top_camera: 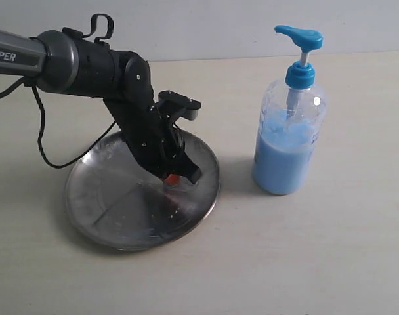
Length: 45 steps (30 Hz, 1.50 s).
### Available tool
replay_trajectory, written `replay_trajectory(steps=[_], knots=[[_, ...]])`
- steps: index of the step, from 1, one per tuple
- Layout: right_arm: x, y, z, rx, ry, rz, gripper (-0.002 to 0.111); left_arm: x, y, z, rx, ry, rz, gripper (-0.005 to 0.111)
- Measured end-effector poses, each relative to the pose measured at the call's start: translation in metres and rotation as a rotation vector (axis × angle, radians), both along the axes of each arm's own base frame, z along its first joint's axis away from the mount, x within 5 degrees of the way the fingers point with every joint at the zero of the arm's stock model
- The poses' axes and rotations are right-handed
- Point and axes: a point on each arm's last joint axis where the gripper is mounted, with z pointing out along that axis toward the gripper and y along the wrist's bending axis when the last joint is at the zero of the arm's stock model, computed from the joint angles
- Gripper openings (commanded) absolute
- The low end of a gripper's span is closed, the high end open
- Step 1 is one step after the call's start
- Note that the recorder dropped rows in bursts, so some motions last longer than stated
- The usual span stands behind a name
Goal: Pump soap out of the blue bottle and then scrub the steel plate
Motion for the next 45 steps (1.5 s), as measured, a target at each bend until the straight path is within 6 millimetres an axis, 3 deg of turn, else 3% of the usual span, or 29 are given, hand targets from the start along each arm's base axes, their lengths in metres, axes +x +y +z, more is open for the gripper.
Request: replay_trajectory(steps=[8, 17, 24, 32, 45], knots=[[0.000, 0.000, 0.000, 0.000, 0.000, 0.000, 0.000, -0.007, -0.016, 0.001, -0.181, 0.108, 0.084, 0.000], [0.000, 0.000, 0.000, -0.019, -0.009, 0.010, 0.000, 0.000, -0.015, 0.008, -0.189, -0.019, 0.112, 0.000], [0.000, 0.000, 0.000, -0.032, -0.015, 0.016, 0.000, 0.008, -0.005, 0.056, -0.179, -0.206, 0.104, 0.000], [0.000, 0.000, 0.000, -0.042, -0.019, 0.021, 0.000, 0.000, 0.004, 0.111, -0.228, -0.320, 0.106, 0.000], [0.000, 0.000, 0.000, -0.063, -0.028, 0.031, 0.000, -0.038, 0.036, 0.138, -0.248, -0.341, 0.140, 0.000]])
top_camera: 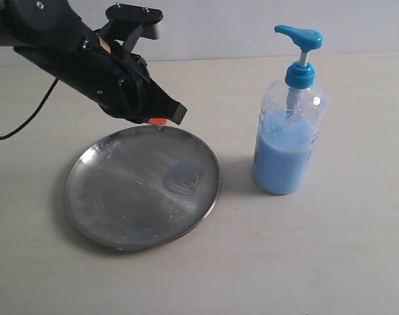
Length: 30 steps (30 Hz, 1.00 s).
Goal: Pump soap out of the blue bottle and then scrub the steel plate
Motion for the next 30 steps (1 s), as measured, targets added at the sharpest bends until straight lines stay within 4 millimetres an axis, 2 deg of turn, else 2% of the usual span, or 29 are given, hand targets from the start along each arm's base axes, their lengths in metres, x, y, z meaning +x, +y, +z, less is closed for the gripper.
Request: replay_trajectory(steps=[8, 19, 30], knots=[[-0.003, -0.002, -0.006, 0.005, -0.021, 0.009, 0.000, -0.029, 0.023, 0.015, -0.044, -0.089, 0.022, 0.000], [-0.028, -0.018, -0.002, 0.080, -0.171, 0.014, 0.000, -0.069, 0.053, 0.033, -0.128, -0.197, 0.055, 0.000], [-0.034, -0.020, -0.003, 0.125, -0.251, 0.031, 0.000, -0.116, 0.086, 0.076, -0.268, -0.369, 0.069, 0.000]])
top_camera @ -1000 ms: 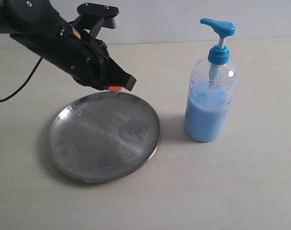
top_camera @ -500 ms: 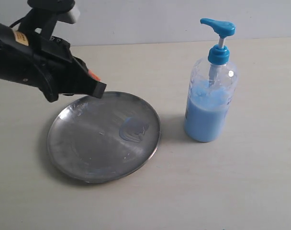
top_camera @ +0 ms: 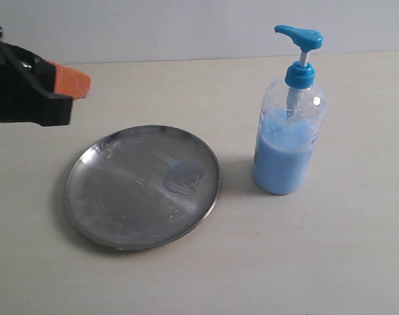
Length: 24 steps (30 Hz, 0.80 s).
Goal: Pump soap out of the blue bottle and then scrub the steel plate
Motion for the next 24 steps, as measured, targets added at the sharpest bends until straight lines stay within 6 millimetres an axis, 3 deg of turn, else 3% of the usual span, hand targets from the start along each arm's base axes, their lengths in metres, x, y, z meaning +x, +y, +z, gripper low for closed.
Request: replay_trajectory(steps=[9, 15, 24], knots=[[0.000, 0.001, 0.002, 0.012, -0.021, 0.007, 0.000, -0.052, 0.036, 0.032, -0.134, -0.185, 0.001, 0.000], [0.000, 0.001, 0.002, 0.012, -0.022, 0.007, 0.000, -0.088, 0.061, 0.035, -0.211, -0.296, 0.000, 0.000], [0.000, 0.001, 0.002, 0.012, -0.022, 0.007, 0.000, -0.097, 0.068, 0.037, -0.231, -0.331, 0.000, 0.000]])
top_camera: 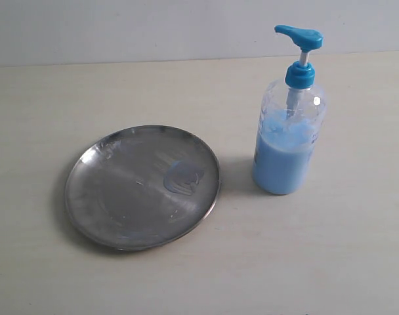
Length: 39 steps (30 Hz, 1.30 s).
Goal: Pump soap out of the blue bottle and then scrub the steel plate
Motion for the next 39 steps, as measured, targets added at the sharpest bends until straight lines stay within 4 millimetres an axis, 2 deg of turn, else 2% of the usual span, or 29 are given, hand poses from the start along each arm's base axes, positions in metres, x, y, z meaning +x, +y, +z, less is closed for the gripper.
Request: replay_trajectory(steps=[23, 28, 32, 39], knots=[[0.000, 0.000, 0.000, 0.000, 0.000, 0.000, 0.000, 0.000, 0.001, -0.001, 0.013, -0.010, 0.004, 0.000], [0.000, 0.000, 0.000, 0.000, 0.000, 0.000, 0.000, -0.007, 0.007, -0.003, 0.000, -0.059, 0.015, 0.000], [0.000, 0.000, 0.000, 0.000, 0.000, 0.000, 0.000, -0.011, 0.016, -0.010, -0.040, -0.112, 0.076, 0.000], [0.000, 0.000, 0.000, 0.000, 0.000, 0.000, 0.000, -0.015, 0.031, -0.033, -0.101, -0.168, 0.226, 0.000]])
